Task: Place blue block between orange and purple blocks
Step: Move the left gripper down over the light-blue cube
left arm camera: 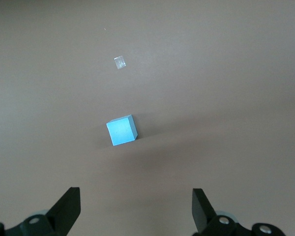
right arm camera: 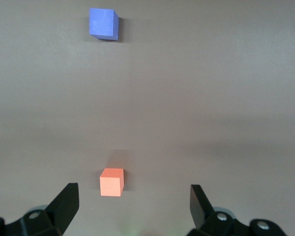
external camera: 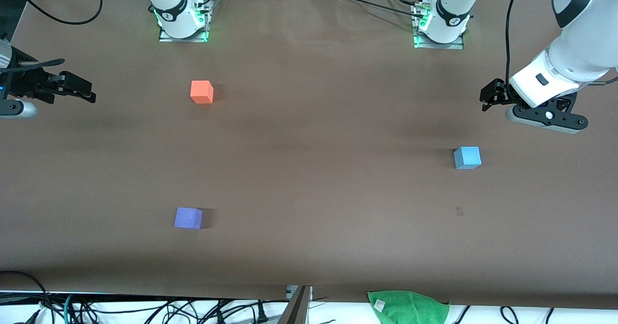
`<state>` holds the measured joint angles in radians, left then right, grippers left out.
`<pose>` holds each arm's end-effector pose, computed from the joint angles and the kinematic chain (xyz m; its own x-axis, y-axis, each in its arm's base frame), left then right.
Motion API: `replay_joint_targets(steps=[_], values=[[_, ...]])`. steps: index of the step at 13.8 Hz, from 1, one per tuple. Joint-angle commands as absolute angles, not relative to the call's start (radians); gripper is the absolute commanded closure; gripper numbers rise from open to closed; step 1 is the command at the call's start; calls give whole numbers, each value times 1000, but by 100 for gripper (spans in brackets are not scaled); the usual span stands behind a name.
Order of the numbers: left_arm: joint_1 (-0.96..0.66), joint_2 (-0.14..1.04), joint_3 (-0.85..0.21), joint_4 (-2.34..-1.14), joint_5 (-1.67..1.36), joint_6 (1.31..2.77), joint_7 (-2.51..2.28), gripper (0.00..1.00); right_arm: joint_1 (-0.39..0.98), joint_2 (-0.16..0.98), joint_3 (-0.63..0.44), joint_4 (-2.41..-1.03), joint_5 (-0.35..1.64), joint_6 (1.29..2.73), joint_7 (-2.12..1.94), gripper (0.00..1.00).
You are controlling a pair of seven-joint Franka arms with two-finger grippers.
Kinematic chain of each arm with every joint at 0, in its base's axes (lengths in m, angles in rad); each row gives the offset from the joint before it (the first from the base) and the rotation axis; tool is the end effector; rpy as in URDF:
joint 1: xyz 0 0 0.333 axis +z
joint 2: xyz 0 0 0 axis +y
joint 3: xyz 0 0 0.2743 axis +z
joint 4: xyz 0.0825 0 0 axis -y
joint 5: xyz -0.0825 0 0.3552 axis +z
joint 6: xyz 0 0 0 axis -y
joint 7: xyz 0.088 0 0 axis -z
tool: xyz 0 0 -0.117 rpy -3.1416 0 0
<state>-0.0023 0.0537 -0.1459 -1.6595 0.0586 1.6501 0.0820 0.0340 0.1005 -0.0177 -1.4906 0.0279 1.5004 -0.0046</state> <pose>0.5360 -0.0720 0.5119 0.9703 -0.2325 -0.0665 -0.2357 -0.9708 -0.0449 0.5433 0.0127 0.5485 0.9956 0.0227 -0.0904 0.0204 -0.9994 -0.0265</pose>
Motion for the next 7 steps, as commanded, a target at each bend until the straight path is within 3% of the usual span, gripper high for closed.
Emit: replay_joint_targets(steps=[1,7], values=[[-3,64,-149,-1634,83,1647,84,0,31,100,-17,-1489,43,1503,-12,0],[-5,66,-150,-1634,91,1647,83,0,31,100,-17,-1489,43,1503,-12,0]])
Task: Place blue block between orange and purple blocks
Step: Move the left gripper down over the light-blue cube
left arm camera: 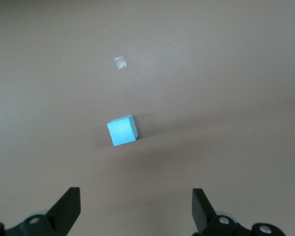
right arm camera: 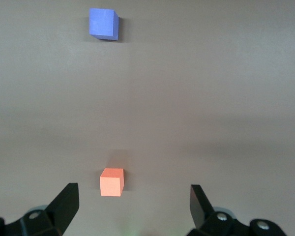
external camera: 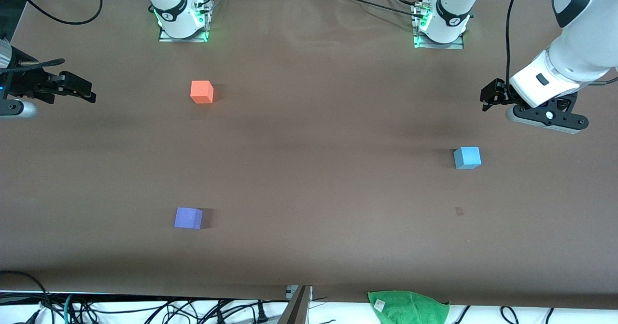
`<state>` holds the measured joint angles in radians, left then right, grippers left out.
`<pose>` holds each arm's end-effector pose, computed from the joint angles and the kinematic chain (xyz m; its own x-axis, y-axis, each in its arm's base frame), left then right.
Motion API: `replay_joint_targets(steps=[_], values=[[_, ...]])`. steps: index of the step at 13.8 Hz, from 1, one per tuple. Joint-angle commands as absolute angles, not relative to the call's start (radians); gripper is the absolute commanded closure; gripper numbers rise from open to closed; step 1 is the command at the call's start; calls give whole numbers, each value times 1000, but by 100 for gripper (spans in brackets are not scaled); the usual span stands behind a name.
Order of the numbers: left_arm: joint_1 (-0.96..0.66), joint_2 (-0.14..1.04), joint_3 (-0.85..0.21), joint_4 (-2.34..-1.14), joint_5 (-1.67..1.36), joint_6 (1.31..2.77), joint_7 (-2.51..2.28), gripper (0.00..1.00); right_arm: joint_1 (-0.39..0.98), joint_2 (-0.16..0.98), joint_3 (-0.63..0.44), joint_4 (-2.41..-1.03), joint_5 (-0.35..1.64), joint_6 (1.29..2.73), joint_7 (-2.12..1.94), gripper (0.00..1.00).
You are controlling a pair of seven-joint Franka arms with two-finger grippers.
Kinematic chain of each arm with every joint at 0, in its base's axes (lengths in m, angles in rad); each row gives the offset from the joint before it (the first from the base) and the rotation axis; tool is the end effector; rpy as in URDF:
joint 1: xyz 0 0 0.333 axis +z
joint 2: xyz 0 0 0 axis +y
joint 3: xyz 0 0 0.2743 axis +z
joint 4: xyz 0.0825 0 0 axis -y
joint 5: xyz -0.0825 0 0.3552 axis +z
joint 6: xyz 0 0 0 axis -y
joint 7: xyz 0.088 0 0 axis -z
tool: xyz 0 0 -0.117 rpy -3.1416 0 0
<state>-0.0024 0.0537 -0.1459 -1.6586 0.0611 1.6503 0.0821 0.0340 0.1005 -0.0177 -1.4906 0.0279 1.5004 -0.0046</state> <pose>0.5362 -0.0718 0.5123 0.9703 -0.2329 -0.0656 -0.2362 -0.9705 -0.0474 0.5433 0.0127 0.5485 0.9956 0.0227 -0.0904 0.0204 -0.9994 -0.0265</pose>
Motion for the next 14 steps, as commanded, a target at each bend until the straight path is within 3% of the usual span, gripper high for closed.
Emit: replay_joint_targets(steps=[1,10,14], values=[[-5,64,-150,-1634,91,1646,83,0,31,100,-17,-1489,43,1503,-12,0],[9,87,-143,-1632,89,1658,83,0,28,100,-17,-1489,43,1505,-12,0],[58,124,-133,-1631,87,1744,83,0,28,100,-17,-1489,43,1505,-12,0]])
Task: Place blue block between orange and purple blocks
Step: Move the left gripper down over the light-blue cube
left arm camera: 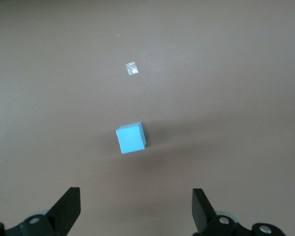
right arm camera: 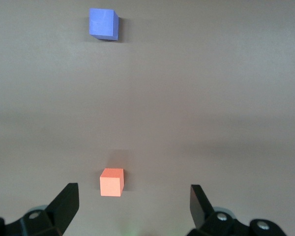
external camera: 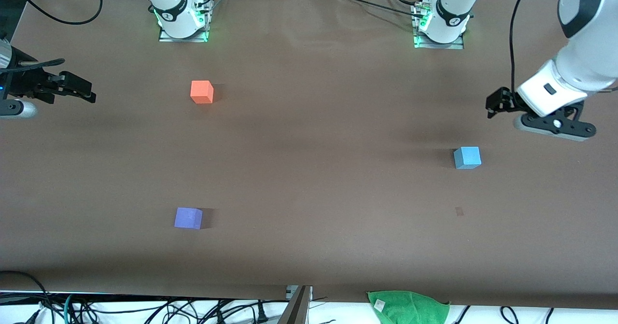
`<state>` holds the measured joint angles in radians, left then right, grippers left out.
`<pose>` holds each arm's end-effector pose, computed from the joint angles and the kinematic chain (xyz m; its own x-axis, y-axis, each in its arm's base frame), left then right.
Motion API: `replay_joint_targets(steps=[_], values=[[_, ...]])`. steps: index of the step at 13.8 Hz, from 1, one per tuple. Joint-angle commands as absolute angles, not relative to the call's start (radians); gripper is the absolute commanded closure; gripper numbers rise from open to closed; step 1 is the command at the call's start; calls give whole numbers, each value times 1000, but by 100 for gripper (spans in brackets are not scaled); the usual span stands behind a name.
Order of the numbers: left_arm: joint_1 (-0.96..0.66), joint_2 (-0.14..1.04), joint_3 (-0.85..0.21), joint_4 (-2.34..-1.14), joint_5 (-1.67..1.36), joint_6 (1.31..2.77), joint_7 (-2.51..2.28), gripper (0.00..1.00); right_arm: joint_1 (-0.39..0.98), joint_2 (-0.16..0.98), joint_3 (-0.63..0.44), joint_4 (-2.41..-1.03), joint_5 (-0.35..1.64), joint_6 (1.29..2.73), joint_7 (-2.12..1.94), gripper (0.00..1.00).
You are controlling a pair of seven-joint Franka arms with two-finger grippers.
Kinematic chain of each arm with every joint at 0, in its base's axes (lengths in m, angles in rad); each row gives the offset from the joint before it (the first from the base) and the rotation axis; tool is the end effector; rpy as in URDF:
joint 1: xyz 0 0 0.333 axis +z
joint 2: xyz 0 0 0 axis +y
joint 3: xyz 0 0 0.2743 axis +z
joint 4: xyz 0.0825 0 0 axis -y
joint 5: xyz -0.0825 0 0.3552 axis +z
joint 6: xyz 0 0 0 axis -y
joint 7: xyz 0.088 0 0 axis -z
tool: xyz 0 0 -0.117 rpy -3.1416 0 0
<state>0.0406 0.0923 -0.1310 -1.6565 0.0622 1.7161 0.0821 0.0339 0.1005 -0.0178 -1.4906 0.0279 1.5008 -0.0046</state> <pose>0.5542 -0.0415 0.4976 0.9830 -0.1802 -0.0360 -0.1818 -0.9823 -0.0464 0.5434 0.0126 0.5485 0.9957 0.0225 -0.0900 0.0202 -0.9994 -0.0265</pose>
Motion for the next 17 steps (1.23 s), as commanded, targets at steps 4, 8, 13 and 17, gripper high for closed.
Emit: replay_joint_targets(steps=[4,8,13,17], values=[[98,253,-114,-1586,89,1778,84,0,28,100,-17,-1489,41,1505,-12,0],[109,373,-115,-1594,145,1811,92,0,28,100,-17,-1489,41,1505,-14,0],[138,356,-115,-1834,158,2067,89,0,28,100,-17,-1489,43,1505,-12,0],[140,288,-117,-2112,156,2391,81,0,28,100,-17,-1489,43,1505,-12,0]])
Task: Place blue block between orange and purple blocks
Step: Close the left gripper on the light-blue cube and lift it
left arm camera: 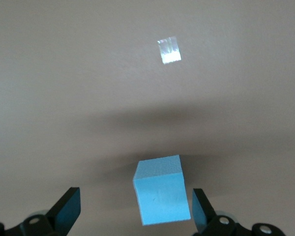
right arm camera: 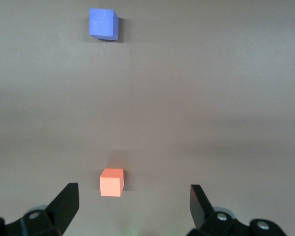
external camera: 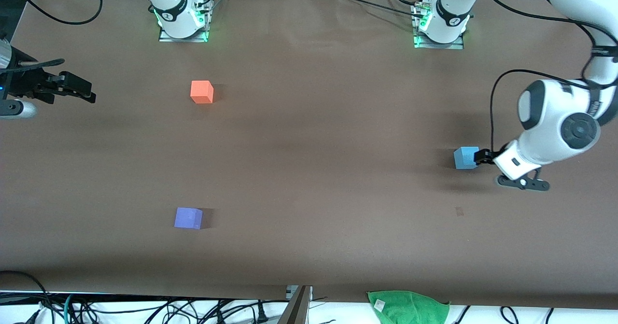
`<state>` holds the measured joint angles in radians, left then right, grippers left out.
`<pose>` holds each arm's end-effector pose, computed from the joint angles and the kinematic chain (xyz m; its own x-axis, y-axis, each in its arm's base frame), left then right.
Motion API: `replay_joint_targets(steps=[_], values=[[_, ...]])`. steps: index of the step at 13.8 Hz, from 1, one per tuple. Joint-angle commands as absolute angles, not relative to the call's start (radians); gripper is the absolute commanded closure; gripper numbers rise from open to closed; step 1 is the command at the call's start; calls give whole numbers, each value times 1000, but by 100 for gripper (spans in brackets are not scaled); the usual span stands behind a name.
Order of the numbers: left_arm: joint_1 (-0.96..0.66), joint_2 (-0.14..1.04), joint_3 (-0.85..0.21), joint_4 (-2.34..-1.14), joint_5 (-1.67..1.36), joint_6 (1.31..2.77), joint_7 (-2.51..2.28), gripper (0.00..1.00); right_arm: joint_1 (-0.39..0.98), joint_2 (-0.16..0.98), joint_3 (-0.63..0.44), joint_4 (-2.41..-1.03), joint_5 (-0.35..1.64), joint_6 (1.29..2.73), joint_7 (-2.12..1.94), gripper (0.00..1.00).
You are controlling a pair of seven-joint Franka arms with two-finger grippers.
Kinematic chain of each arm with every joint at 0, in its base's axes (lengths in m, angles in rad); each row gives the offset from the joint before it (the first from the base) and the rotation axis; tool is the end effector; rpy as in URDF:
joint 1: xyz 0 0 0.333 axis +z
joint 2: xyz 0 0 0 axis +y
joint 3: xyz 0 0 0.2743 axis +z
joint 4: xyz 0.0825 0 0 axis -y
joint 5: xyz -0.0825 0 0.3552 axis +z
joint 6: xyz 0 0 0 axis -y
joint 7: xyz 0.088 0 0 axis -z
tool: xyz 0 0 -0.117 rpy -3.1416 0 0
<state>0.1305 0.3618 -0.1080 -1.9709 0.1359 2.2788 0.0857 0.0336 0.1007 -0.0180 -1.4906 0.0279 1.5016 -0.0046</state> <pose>0.5698 0.0181 0.2545 0.9876 -0.1459 -0.0579 -0.1491 -0.9873 -0.0556 0.5435 0.0123 0.5485 0.9958 0.0220 -0.0894 0.0197 -0.9995 -0.0265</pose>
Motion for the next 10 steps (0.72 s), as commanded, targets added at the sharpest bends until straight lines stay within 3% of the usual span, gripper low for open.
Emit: replay_joint_targets(steps=[1,10], values=[[140,288,-117,-2144,156,2432,77,0,28,100,-17,-1489,43,1505,-12,0],[138,368,-120,-2194,156,2528,65,0,28,100,-17,-1489,43,1505,-12,0]])
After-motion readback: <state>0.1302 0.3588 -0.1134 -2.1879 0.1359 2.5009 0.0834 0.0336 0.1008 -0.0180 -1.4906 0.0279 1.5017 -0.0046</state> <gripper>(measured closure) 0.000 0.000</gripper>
